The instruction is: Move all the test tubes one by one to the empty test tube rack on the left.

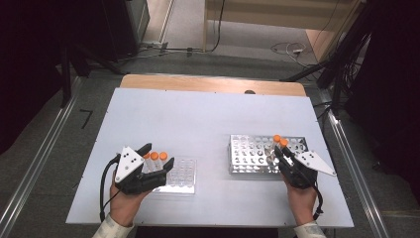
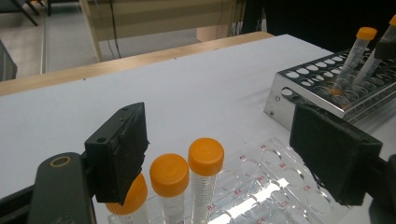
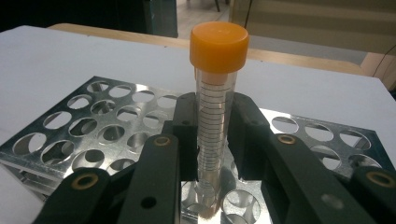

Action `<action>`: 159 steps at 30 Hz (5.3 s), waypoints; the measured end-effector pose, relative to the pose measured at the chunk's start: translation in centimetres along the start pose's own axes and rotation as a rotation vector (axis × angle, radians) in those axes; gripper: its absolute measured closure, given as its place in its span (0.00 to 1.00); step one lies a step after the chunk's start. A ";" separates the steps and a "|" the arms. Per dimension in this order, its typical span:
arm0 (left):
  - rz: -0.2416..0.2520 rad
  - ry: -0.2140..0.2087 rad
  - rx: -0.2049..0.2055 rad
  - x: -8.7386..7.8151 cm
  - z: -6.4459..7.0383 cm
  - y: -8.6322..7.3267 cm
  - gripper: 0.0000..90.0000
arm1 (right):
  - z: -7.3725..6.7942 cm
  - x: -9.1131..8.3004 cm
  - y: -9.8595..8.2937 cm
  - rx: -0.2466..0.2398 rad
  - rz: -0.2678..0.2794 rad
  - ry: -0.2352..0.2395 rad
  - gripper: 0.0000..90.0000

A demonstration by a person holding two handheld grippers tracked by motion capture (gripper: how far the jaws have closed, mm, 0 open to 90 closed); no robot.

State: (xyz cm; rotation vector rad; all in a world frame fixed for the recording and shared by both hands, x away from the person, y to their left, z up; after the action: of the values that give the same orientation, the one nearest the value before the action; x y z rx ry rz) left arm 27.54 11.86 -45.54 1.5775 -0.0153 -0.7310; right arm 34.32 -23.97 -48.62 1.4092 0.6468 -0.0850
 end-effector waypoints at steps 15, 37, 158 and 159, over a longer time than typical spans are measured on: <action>-0.009 0.001 -0.015 0.1 -0.1 0.0 0.16 | -0.2 -1.8 1.8 -0.017 0.077 -0.008 0.80; -0.003 -0.042 -0.006 0.3 1.1 0.0 0.16 | -8.7 -3.7 2.1 -0.129 0.077 0.232 0.80; 0.101 -0.166 0.052 0.2 4.1 4.7 0.78 | -17.2 -1.6 -0.9 -0.229 -0.039 0.447 0.18; 0.103 -0.154 0.047 0.1 3.7 4.7 0.78 | -17.2 -1.7 -0.9 -0.226 -0.039 0.446 0.18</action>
State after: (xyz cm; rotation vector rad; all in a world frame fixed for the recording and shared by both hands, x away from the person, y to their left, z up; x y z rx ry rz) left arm 27.87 7.71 -41.23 1.5499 -0.2265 -0.7739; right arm 26.24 -8.67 -49.00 1.2021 1.0188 0.2725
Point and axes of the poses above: each handheld gripper's, and its own axes: x roughly forward along the jaws, y roughly out of its top, z roughly to its right, the point moved 9 cm from there along x, roughly forward along the jaws, and after that the axes turned 7 degrees about -z, right-handed, at the moved point
